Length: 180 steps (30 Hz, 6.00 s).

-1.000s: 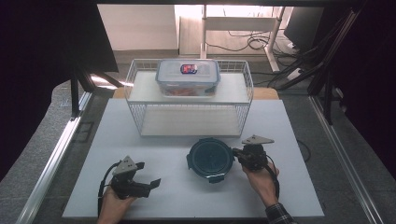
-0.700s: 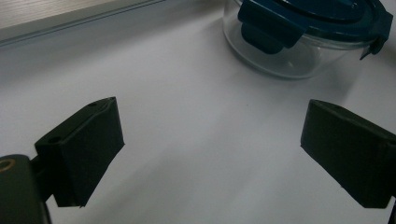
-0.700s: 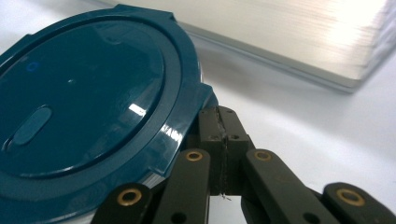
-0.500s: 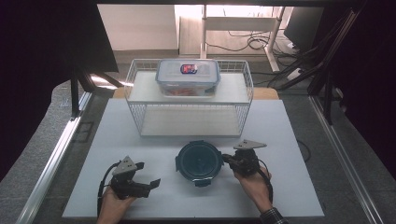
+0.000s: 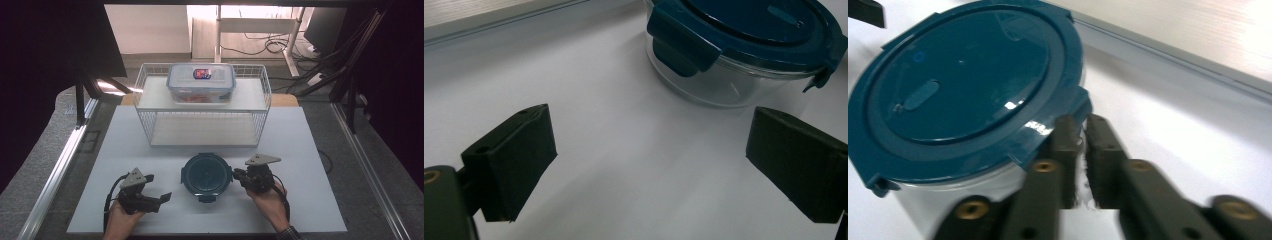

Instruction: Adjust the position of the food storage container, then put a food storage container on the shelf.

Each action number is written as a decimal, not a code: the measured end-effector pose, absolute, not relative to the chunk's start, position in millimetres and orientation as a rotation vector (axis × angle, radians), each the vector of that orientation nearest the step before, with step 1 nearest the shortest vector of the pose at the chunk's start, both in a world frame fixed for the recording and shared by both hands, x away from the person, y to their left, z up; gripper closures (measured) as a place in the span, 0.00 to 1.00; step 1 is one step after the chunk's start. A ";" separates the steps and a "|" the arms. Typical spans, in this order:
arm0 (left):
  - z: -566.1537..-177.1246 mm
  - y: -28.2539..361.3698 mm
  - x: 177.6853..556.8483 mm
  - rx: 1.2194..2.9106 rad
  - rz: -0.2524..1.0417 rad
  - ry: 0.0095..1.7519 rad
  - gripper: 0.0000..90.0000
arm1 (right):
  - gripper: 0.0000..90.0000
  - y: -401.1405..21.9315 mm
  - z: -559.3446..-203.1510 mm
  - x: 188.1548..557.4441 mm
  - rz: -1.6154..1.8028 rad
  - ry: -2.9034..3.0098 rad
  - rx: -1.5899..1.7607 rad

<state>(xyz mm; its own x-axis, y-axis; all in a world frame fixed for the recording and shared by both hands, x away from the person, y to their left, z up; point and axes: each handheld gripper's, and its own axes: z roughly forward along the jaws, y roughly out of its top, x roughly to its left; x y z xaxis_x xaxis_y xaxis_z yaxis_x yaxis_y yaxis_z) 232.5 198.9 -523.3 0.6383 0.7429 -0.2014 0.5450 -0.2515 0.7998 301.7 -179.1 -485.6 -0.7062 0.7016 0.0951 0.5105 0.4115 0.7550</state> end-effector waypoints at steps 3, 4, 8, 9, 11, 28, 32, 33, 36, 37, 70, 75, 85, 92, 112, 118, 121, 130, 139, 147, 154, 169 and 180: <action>-523.3 203.4 231.6 1.929 0.261 1.025 0.06 | 0.70 -184.8 -484.6 299.6 1.197 2.428 1.060; -523.5 205.2 231.6 1.924 0.260 1.032 0.06 | 0.66 -187.1 -484.5 298.3 1.198 2.429 1.052; -523.7 207.2 231.4 1.919 0.262 1.039 0.07 | 0.42 -199.4 -482.6 292.5 1.243 2.420 1.030; -523.9 207.0 231.4 1.920 0.263 1.040 0.06 | 0.36 -202.5 -482.2 291.5 1.259 2.411 1.025; -524.1 206.6 231.4 1.921 0.265 1.039 0.06 | 0.25 -206.8 -482.2 289.5 1.271 2.393 1.027; -527.0 204.3 231.6 1.903 0.279 1.047 0.05 | 0.04 -219.0 -495.0 277.7 1.271 2.451 0.991; -527.8 204.1 231.9 1.907 0.290 1.042 0.05 | 0.03 -220.4 -494.8 279.9 1.277 2.452 0.991; -527.8 203.7 231.6 1.909 0.299 1.037 0.05 | 0.03 -220.7 -494.9 280.8 1.278 2.458 0.992; -527.3 203.4 231.8 1.907 0.296 1.034 0.05 | 0.03 -220.7 -494.7 281.5 1.283 2.462 0.997; -526.3 202.9 232.6 1.906 0.284 1.033 0.05 | 0.03 -219.4 -493.7 282.3 1.302 2.465 0.997; -514.3 149.0 303.8 1.915 -0.149 0.979 0.19 | 0.29 -176.0 -493.1 338.6 1.395 2.681 1.275; -515.0 150.0 303.1 1.900 -0.200 0.996 0.27 | 0.39 -178.1 -493.0 340.1 1.432 2.717 1.312; -518.8 165.0 293.7 1.810 -0.306 1.100 0.47 | 0.62 -179.0 -482.0 331.8 1.360 2.697 1.312; -529.3 168.0 295.9 1.747 -0.424 1.148 0.38 | 0.48 -180.1 -492.4 346.9 1.388 2.769 1.389; -503.9 154.5 274.7 1.815 -0.240 0.976 0.58 | 0.68 -196.2 -480.6 319.2 1.343 2.744 1.468; -503.1 153.0 271.9 1.828 -0.199 0.916 0.59 | 0.66 -202.1 -482.9 313.1 1.377 2.744 1.423; -504.9 154.4 273.7 1.824 -0.210 0.907 0.59 | 0.60 -208.3 -492.5 329.1 1.538 2.769 1.440; -516.6 164.1 280.3 1.721 -0.335 1.019 0.60 | 0.63 -209.0 -499.1 335.6 1.646 2.786 1.499; -522.1 170.5 275.7 1.642 -0.423 1.098 0.62 | 0.63 -200.4 -487.0 323.0 1.581 2.758 1.399; -527.6 172.3 266.6 1.598 -0.422 1.110 0.62 | 0.63 -197.5 -483.6 313.8 1.578 2.726 1.379; -529.4 171.4 264.0 1.614 -0.423 1.096 0.63 | 0.63 -198.0 -483.4 310.0 1.566 2.723 1.374; -526.4 171.0 265.3 1.637 -0.425 1.078 0.64 | 0.63 -201.4 -492.7 307.0 1.621 2.715 1.486; -507.4 169.6 273.0 1.670 -0.387 1.060 0.64 | 0.64 -202.1 -478.6 308.8 1.631 2.690 1.459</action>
